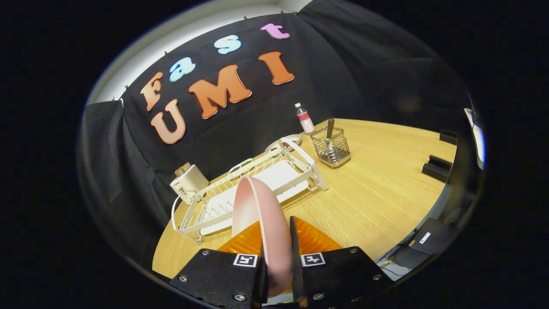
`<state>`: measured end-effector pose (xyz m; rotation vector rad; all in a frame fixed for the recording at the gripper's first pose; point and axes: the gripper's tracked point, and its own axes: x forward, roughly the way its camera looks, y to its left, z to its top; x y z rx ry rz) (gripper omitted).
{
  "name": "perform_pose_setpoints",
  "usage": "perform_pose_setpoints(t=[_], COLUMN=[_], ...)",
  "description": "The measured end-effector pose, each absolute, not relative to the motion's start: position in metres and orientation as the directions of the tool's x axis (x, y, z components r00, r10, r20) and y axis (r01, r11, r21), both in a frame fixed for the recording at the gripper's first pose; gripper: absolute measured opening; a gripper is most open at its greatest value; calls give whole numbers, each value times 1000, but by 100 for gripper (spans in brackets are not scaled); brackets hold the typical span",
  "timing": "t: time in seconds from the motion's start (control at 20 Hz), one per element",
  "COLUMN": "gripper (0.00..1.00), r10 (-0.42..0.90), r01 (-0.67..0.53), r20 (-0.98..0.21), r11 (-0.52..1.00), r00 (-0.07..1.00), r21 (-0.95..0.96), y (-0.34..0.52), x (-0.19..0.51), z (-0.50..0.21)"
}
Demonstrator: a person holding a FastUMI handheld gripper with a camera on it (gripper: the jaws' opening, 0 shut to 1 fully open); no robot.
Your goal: Take the plate from the dish rack, then take the spoon from the basket and place it into the plate.
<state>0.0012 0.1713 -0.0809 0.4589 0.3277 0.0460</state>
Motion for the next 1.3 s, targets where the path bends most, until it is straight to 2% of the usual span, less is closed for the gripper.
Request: perform_pose_setpoints(t=[0.45,0.9,1.1,1.3], gripper=[22,27,34,53], r10=[188,175,114,46], r01=[89,159,184,152], r20=[-369,-445,-481,-439], r11=[781,771,828,902], r00=[910,878,869,897], r21=[618,617,529,405], y=[199,193,176,150], x=[9,8,10,19], z=[-124,-145,-151,-137])
